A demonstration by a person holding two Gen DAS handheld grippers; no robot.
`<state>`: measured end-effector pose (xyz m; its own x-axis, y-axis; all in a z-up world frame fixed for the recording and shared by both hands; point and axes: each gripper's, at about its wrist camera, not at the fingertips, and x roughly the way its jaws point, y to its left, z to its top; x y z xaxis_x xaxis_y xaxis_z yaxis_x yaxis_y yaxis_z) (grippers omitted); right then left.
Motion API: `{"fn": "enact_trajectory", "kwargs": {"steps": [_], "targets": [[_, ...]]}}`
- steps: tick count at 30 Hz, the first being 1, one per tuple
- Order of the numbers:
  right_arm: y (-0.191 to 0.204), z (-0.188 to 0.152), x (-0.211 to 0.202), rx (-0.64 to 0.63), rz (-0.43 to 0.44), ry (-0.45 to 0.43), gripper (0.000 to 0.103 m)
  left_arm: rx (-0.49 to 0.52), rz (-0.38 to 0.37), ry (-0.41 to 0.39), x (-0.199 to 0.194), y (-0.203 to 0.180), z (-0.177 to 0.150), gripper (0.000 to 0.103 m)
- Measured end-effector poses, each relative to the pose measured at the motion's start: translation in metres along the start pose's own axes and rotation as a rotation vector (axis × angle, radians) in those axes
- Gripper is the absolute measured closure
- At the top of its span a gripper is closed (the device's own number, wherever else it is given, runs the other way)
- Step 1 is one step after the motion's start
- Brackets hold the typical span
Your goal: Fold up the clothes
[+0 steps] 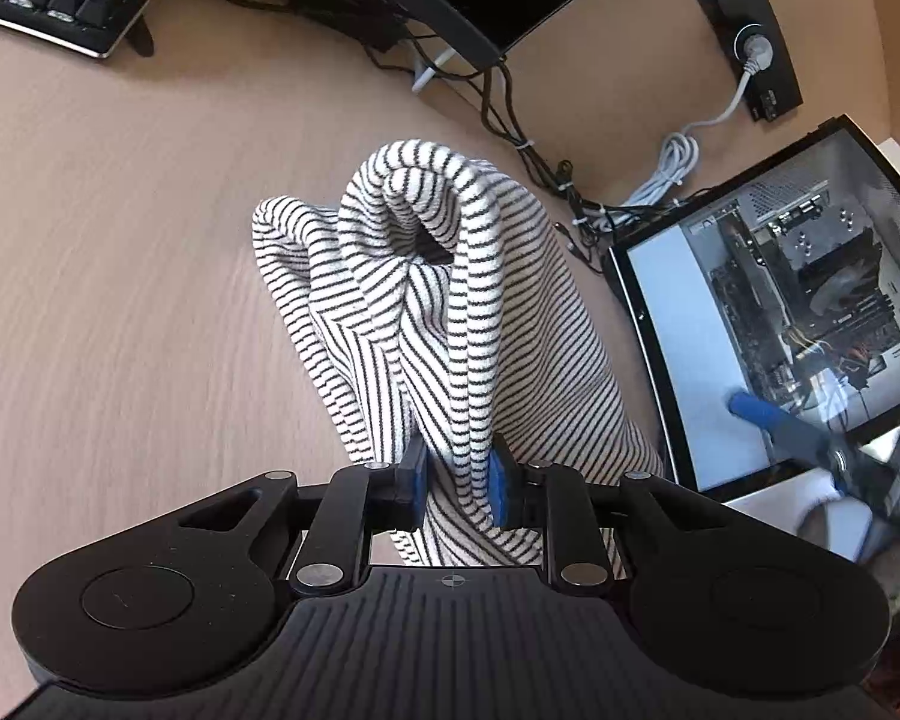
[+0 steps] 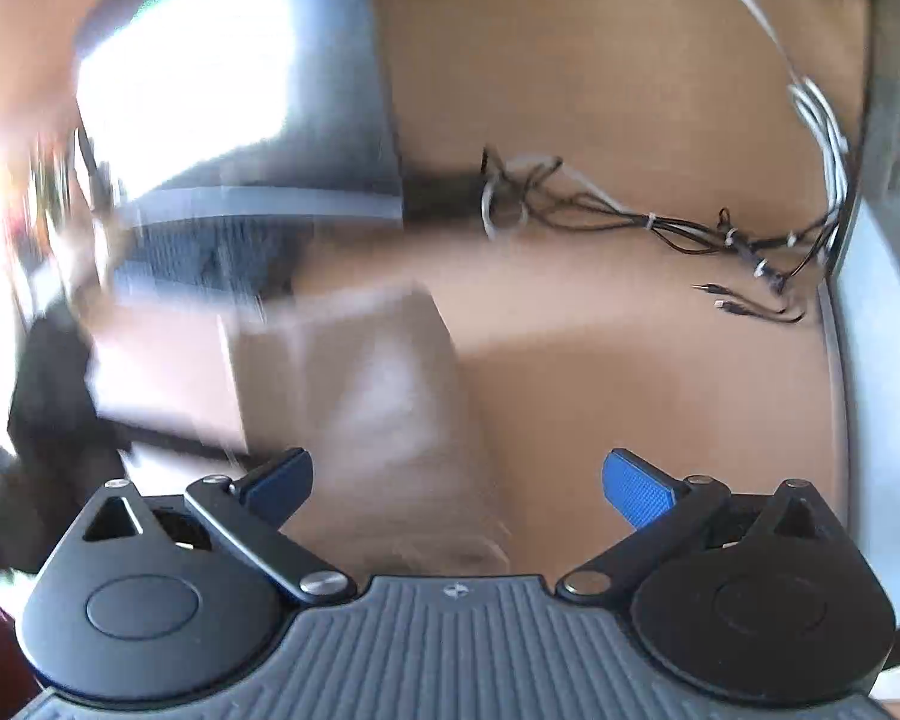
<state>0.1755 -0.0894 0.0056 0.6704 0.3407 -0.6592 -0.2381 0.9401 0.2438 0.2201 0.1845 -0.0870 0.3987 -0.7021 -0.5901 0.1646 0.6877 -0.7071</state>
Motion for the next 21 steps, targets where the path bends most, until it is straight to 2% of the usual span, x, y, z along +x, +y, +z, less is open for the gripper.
{"fn": "enact_trajectory", "kwargs": {"steps": [2,5,7,10,13,15,17,18,21], "targets": [[0.002,-0.001,0.030,-0.051,-0.049,0.007,0.000,-0.001,-0.003,0.004,0.003,0.002,0.006,0.078],[0.020,-0.019,0.088,-0.261,-0.196,0.111,0.000,0.021,0.022,-0.001,0.005,-0.001,0.018,0.077],[0.034,-0.037,0.102,-0.356,-0.266,0.072,0.000,0.058,0.062,-0.013,0.001,-0.009,0.023,0.076],[0.051,-0.045,0.103,-0.389,-0.345,0.040,0.000,0.112,0.100,-0.053,-0.015,-0.025,0.029,0.078],[0.050,-0.046,0.102,-0.391,-0.353,0.041,0.000,0.170,0.095,-0.137,-0.042,-0.048,0.035,0.078],[0.042,-0.038,0.100,-0.327,-0.333,0.077,0.000,0.201,0.026,-0.170,-0.050,-0.061,0.041,0.076],[0.039,-0.032,0.100,-0.295,-0.326,0.099,0.000,0.214,-0.015,-0.154,-0.039,-0.068,0.049,0.076],[0.041,-0.032,0.100,-0.302,-0.330,0.100,0.000,0.218,-0.012,-0.139,-0.030,-0.069,0.054,0.075],[0.045,-0.031,0.105,-0.330,-0.349,0.100,0.000,0.214,0.114,-0.109,0.002,-0.057,0.067,0.079]]}}
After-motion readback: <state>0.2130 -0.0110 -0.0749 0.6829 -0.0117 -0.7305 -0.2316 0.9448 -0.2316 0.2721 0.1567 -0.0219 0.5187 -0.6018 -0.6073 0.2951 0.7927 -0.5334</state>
